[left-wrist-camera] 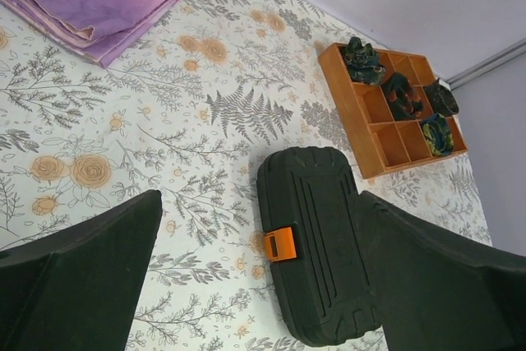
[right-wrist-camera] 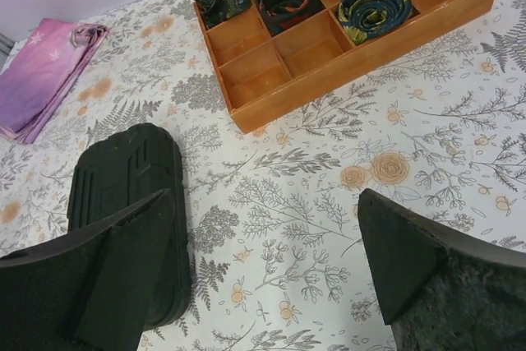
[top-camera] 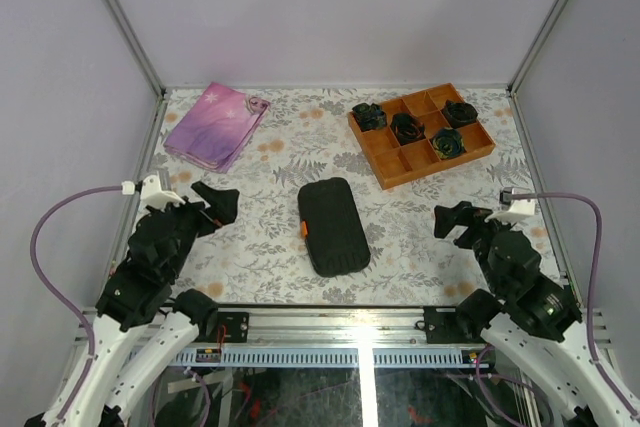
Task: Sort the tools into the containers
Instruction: Reset both arms
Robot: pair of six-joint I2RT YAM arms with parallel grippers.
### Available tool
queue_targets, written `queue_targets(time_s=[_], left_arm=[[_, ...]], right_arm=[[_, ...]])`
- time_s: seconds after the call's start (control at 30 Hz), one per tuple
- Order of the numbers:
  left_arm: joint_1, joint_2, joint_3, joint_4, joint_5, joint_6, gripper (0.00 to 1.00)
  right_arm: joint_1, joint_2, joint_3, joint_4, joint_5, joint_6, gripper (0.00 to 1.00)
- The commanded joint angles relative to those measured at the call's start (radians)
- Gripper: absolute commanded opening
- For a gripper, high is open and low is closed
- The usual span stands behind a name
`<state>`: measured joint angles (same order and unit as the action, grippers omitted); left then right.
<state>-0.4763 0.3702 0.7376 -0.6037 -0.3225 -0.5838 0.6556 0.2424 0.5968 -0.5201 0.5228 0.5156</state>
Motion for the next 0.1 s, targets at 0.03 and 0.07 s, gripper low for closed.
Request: queue_targets(time_s=[0.03,0.07], left_arm=[[0.001,0.025,-0.011,0.001,-0.024,0.013,1.0],[0.001,0.027,-0.016,0.004,-0.024,0.014,1.0]], right_arm=[[0.003,0.032,0.003,0.013,0.038,0.009,0.99],[0.003,0.037,0.001,0.016,0.034,0.007,0.99]])
